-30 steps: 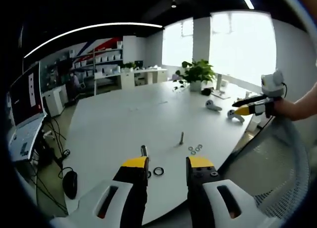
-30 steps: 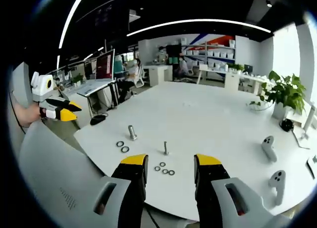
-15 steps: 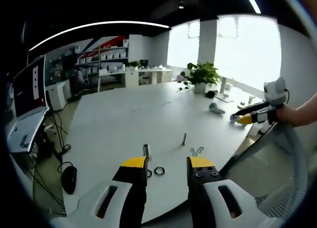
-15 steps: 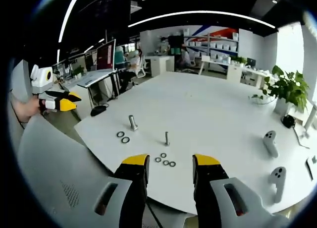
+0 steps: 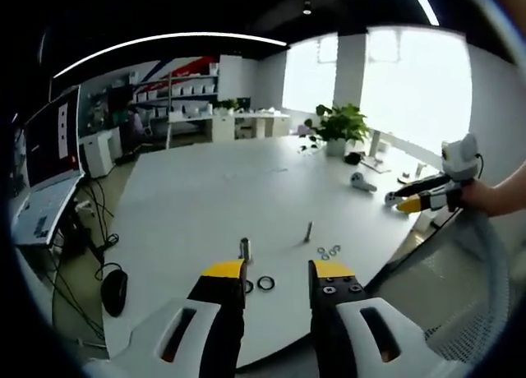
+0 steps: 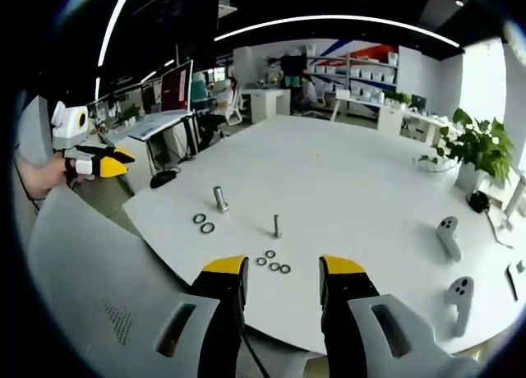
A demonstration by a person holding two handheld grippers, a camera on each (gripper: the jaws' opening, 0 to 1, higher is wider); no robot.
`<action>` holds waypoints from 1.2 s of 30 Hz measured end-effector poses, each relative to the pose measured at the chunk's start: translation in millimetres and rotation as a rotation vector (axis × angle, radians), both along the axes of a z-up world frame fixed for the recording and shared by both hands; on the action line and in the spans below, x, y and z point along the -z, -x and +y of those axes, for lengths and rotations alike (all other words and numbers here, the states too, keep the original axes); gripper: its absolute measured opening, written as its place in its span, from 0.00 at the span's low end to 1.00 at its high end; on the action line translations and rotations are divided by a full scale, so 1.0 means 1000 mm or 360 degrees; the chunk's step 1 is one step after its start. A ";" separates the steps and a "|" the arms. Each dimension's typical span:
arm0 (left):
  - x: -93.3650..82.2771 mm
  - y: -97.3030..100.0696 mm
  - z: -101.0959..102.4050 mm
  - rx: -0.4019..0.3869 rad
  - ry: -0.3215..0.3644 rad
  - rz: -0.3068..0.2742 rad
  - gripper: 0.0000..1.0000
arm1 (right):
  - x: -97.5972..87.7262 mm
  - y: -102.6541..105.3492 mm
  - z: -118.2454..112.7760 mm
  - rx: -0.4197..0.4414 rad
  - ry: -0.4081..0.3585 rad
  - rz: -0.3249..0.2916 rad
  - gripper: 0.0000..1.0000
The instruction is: Place the washer onto the threaded stud by aligning its center hole with the stud, sliding it down to the base, and recovering from edge contact or off-axis alignment until the washer reaches the visible bottom stop.
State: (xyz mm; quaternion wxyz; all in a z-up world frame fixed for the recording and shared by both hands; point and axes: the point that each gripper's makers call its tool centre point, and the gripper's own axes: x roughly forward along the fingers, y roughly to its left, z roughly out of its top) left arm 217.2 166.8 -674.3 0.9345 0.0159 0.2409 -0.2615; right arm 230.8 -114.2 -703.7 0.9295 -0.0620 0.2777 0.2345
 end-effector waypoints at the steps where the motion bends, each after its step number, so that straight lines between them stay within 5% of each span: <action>1: 0.001 0.001 0.000 -0.0005 -0.0004 0.0009 0.28 | 0.001 0.000 0.001 -0.0003 -0.0001 0.0006 0.37; 21: 0.029 0.006 0.009 -0.0044 -0.0191 0.0175 0.29 | 0.009 0.009 0.016 -0.0081 -0.0115 0.0119 0.36; 36: 0.029 0.004 0.019 -0.0079 -0.0256 0.0150 0.29 | 0.005 0.010 0.026 -0.0121 -0.0199 0.0110 0.38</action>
